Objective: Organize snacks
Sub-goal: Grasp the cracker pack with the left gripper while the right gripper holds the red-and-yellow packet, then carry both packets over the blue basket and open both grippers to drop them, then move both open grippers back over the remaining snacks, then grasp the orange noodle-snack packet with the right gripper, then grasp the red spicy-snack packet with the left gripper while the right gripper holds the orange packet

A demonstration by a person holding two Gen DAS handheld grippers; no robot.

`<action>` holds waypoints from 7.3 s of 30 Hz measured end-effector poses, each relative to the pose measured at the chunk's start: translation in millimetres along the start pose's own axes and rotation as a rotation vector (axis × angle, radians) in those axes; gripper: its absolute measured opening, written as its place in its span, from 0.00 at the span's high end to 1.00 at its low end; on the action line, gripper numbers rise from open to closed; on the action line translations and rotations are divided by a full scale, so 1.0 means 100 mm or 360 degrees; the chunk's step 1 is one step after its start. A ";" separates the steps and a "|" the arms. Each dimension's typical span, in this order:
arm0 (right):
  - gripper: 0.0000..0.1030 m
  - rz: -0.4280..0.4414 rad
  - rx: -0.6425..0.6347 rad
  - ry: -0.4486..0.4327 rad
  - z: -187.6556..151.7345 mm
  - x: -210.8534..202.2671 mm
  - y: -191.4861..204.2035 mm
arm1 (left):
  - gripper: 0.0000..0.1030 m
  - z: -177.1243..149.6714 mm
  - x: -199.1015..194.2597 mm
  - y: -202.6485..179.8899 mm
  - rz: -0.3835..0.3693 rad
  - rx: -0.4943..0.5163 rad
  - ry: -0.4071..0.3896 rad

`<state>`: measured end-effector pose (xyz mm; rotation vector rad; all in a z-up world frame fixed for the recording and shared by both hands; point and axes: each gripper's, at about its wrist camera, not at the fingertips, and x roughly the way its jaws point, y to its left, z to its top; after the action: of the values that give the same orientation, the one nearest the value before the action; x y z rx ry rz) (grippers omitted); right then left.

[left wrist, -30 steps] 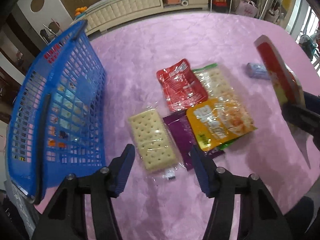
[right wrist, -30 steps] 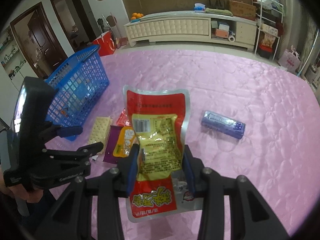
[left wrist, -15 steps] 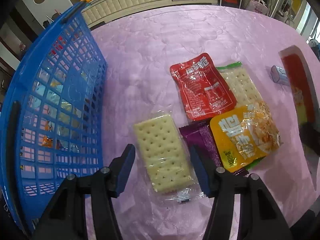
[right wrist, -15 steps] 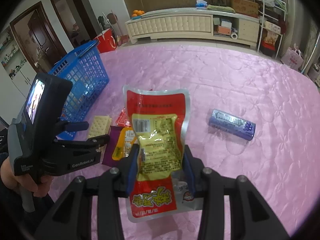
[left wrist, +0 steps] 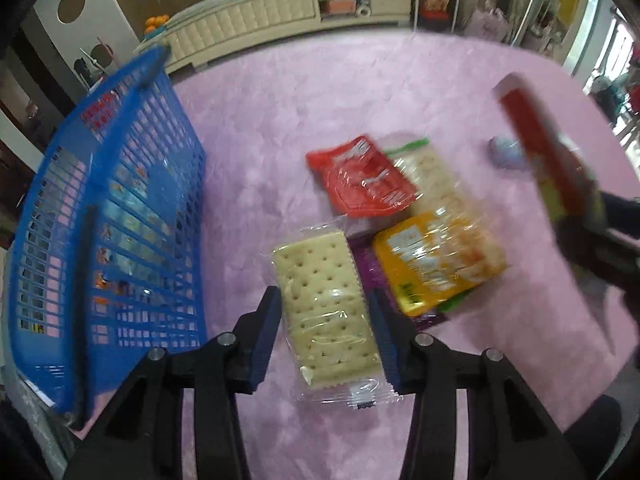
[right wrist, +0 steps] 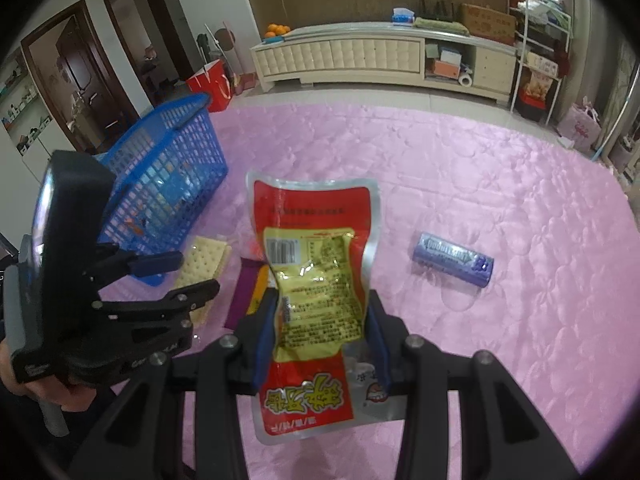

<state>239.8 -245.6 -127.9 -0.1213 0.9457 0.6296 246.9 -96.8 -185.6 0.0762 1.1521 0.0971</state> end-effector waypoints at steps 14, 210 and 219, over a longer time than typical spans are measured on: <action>0.56 -0.0056 -0.0147 -0.0182 0.23 -0.72 0.66 | 0.59 -0.11 -1.30 0.38 -0.0093 -0.0062 -0.0383; 0.74 -0.0062 0.0068 0.0087 0.28 0.71 -0.22 | 0.36 0.72 0.70 0.06 -0.0483 -0.0231 0.0048; 0.74 -0.0038 0.0093 0.0097 0.25 0.81 -0.28 | 0.35 0.80 0.92 0.04 -0.0364 -0.0206 0.0062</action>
<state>307.3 -222.6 -180.9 -0.0997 1.0195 0.5785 356.7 -82.9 -236.7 -0.1725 1.1830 -0.0299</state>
